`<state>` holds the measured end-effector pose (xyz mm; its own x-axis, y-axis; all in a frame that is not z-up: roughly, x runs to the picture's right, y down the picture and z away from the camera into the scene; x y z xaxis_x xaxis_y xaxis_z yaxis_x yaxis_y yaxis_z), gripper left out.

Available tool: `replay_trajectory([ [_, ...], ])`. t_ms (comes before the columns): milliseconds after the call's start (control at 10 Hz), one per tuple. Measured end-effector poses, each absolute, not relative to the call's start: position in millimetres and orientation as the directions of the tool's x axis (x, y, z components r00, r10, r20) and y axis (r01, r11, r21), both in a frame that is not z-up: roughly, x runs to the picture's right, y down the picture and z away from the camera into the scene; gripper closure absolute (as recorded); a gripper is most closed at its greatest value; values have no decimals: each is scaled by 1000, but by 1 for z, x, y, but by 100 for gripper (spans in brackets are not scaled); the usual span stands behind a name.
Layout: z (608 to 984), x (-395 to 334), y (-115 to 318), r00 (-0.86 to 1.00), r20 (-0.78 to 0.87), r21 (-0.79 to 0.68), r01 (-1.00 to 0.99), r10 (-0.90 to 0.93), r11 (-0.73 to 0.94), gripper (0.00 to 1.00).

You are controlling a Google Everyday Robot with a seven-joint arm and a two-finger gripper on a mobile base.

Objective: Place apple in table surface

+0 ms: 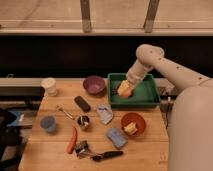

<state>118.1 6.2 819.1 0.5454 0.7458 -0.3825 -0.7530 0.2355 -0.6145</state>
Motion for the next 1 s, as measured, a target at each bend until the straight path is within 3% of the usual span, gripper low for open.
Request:
replay_trajectory([
  [200,811,83,7,596,-343,-678,-692,726,247,100],
  [1000,811,80,10,605,-338,-684,-684,721,253,100],
])
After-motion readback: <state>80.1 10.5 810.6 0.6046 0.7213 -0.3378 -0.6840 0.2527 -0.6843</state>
